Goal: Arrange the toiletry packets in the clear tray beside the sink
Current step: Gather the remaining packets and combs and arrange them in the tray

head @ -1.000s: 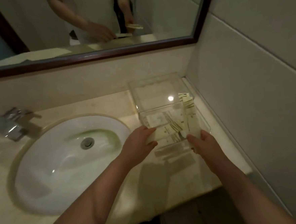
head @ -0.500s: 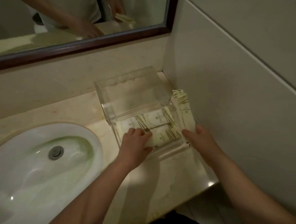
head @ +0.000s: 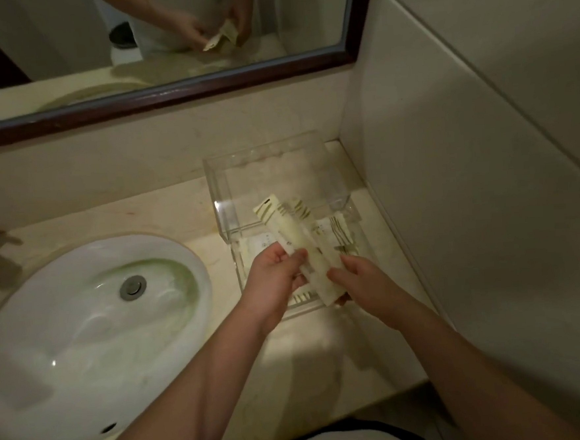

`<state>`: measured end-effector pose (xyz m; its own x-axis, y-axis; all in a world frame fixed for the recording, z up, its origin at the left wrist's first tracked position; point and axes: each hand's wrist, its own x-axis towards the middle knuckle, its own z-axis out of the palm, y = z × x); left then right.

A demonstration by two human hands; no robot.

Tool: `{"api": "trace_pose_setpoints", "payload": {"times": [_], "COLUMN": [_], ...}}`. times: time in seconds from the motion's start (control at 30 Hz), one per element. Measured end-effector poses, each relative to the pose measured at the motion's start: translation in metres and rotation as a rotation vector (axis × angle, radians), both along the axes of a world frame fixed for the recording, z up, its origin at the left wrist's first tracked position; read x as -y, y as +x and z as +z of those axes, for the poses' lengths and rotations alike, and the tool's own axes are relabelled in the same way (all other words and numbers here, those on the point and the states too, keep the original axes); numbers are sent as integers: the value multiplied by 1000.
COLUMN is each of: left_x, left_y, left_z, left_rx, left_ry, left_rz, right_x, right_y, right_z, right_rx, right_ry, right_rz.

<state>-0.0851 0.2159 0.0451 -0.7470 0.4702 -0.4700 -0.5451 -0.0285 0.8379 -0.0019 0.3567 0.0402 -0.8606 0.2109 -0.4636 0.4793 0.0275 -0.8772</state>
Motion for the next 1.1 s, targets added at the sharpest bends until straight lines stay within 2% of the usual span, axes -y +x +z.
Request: {"api": "trace_pose_setpoints", "payload": {"times": [0.17, 0.3, 0.53, 0.6, 0.73, 0.87, 0.93, 1.1], "left_x": [18, 32, 40, 45, 49, 45, 44, 43], "left_y": [-15, -23, -25, -23, -30, -43, -47, -48], "left_z": [5, 14, 39, 36, 28, 25, 24, 24], "left_rx": [-31, -224, -457, -446, -458, -830, -958, -1018], "left_ry": [-143, -291, -294, -318, -396, -590, -684, -716], "left_rz": [49, -19, -102, -159, -261, -485, -560, -698], "right_x": [-10, -17, -13, -5, 26, 48, 60, 79], "right_y": [1, 3, -4, 0, 15, 16, 9, -14], "right_z": [5, 7, 6, 6, -5, -17, -17, -18], "right_rx": [-69, -72, -48, -8, 199, 348, 377, 398], "right_ry": [12, -62, -313, -409, -559, -590, -631, -674], "right_rz": [-112, -153, -295, -402, -518, -469, -426, -467]}}
